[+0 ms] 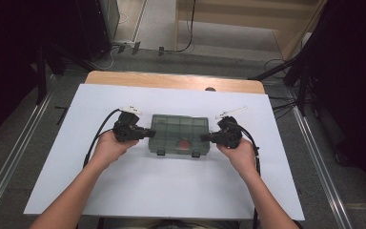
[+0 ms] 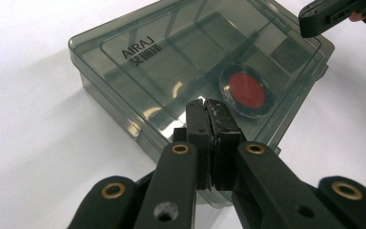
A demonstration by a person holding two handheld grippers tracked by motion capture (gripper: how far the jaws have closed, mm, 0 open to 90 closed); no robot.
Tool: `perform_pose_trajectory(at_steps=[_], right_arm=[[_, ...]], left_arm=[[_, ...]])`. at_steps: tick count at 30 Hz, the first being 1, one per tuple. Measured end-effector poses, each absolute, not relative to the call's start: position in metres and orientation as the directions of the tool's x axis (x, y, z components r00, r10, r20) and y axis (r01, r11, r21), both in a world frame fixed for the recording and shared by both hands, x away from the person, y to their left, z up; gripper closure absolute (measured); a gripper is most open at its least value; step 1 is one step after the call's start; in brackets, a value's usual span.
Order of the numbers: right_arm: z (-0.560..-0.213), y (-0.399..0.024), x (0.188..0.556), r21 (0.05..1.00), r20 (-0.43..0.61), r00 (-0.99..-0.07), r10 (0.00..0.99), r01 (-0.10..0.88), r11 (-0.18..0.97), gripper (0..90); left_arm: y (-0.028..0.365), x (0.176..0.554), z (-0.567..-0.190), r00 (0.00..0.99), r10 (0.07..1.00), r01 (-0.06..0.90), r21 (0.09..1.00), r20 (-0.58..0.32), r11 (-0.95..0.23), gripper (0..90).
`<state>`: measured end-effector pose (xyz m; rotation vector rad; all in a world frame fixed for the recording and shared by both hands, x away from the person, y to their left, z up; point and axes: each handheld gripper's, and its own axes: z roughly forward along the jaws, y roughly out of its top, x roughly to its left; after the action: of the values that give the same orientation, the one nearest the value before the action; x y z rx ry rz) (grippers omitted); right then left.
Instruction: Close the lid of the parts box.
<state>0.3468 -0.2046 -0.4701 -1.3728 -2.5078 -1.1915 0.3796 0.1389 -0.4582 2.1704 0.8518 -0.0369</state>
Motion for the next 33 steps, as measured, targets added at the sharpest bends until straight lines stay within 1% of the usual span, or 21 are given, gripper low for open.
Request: perform_pose_trajectory(at_steps=[9, 17, 25, 26, 30, 31, 32, 33], right_arm=[[-0.4767, -0.2079, 0.3467, 0.594, 0.395, -0.594, 0.7, 0.747, 0.299, 90.0], [-0.4801, -0.21, 0.3439, 0.609, 0.4, -0.594, 0.698, 0.741, 0.281, 90.0], [-0.4793, -0.209, 0.3437, 0.612, 0.389, -0.594, 0.704, 0.738, 0.285, 90.0], [-0.4792, -0.2091, 0.3438, 0.611, 0.393, -0.594, 0.702, 0.739, 0.283, 87.5], [-0.4779, -0.2088, 0.3439, 0.61, 0.401, -0.599, 0.693, 0.739, 0.286, 81.7], [-0.4774, -0.2086, 0.3438, 0.614, 0.401, -0.605, 0.688, 0.734, 0.289, 77.7], [-0.4765, -0.2084, 0.3432, 0.615, 0.402, -0.606, 0.686, 0.734, 0.288, 75.6], [-0.4758, -0.2085, 0.3429, 0.621, 0.397, -0.614, 0.682, 0.727, 0.293, 72.1]], left_arm=[[0.1331, 0.3798, -0.4633, 0.778, 0.555, 0.589, 0.651, -0.296, -0.478, 89.2], [0.1303, 0.3824, -0.4663, 0.776, 0.548, 0.595, 0.652, -0.312, -0.47, 89.3], [0.1318, 0.3821, -0.4658, 0.78, 0.544, 0.589, 0.656, -0.309, -0.472, 88.8], [0.132, 0.3819, -0.4654, 0.781, 0.544, 0.587, 0.656, -0.305, -0.475, 86.3], [0.133, 0.3806, -0.4619, 0.784, 0.543, 0.583, 0.659, -0.302, -0.475, 82.4], [0.1335, 0.3803, -0.4607, 0.785, 0.54, 0.582, 0.661, -0.304, -0.474, 80.5], [0.1338, 0.3799, -0.4594, 0.784, 0.541, 0.582, 0.664, -0.305, -0.469, 80.4], [0.1341, 0.3797, -0.4585, 0.782, 0.54, 0.584, 0.666, -0.311, -0.464, 78.0]])
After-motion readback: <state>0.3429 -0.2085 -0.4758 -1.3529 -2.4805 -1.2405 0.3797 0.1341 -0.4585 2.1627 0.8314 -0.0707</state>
